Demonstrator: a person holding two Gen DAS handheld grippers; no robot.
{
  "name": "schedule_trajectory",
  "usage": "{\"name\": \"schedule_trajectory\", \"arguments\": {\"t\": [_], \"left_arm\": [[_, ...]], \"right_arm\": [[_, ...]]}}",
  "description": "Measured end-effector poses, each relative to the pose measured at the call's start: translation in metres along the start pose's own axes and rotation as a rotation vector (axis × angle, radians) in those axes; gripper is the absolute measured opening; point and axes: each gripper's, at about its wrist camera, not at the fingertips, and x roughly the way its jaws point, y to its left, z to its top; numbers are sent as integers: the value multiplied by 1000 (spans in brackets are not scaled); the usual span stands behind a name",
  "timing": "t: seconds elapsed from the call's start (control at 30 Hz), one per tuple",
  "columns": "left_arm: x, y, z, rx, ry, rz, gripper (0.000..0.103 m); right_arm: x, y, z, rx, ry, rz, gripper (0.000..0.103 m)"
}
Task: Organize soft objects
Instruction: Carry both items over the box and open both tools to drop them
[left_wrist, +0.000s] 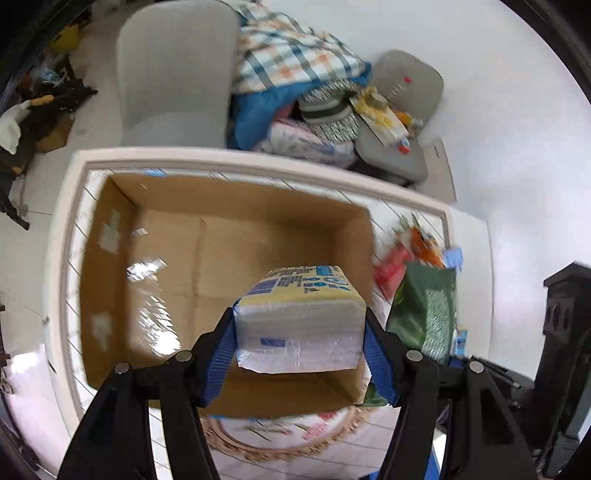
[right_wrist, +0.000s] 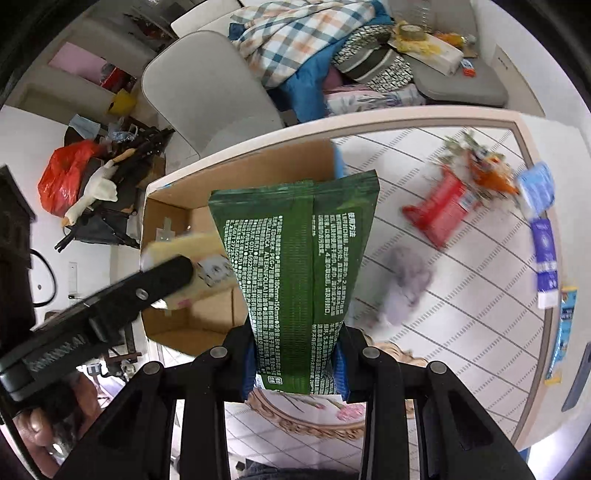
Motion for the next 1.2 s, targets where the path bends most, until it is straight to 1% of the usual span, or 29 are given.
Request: {"name": "schedule_trajectory", "arguments": {"t": [0.07,0.17,0.3,0.4,0.53,0.6,0.63,0.67,0.7,0.73,0.77,0.8,0.87,0.9,0.93,0.97,1.0,1.13,1.2], "left_arm": [[-1,17,11,-10,-17,21,62],[13,46,30,-12,-19,59,62],[45,73,51,-9,20,89,62],[64,85,61,-10,41,98,62],[84,93,66,-20,79,105,62],[93,103,63,-61,116,98,63],[95,105,62,-73,130,90,66],[97,109,59,-92,145,56,68],[96,109,56,-98,148,51,72],[95,108,54,-96,147,60,77],[92,107,51,-84,140,75,82],[89,104,48,-65,129,103,88],[84,98,41,-25,130,134,89],[83,97,40,-17,129,135,90],[80,95,38,-11,127,137,93],[78,94,35,-4,126,142,95],[73,93,32,4,115,153,96],[53,90,19,47,61,197,96],[44,90,12,65,37,218,99]], "right_arm": [[15,15,9,4,21,5,35],[51,36,27,18,66,-4,35],[109,49,50,37,136,-26,35],[143,55,62,24,157,-79,35],[169,58,71,11,165,-126,35],[177,60,76,-4,171,-148,36],[181,58,79,-12,169,-156,37],[182,59,80,-22,163,-162,46],[181,58,81,-22,151,-162,63],[179,53,79,-21,147,-156,71],[178,52,78,-21,146,-145,77],[176,52,76,-24,145,-147,77],[174,50,74,-31,136,-166,77],[173,48,72,-33,136,-170,77],[172,46,70,-34,136,-178,78],[169,44,66,-33,136,-191,80],[168,44,64,-33,137,-195,84],[157,40,50,-32,133,-216,85],[151,40,42,-39,126,-222,98]]}}
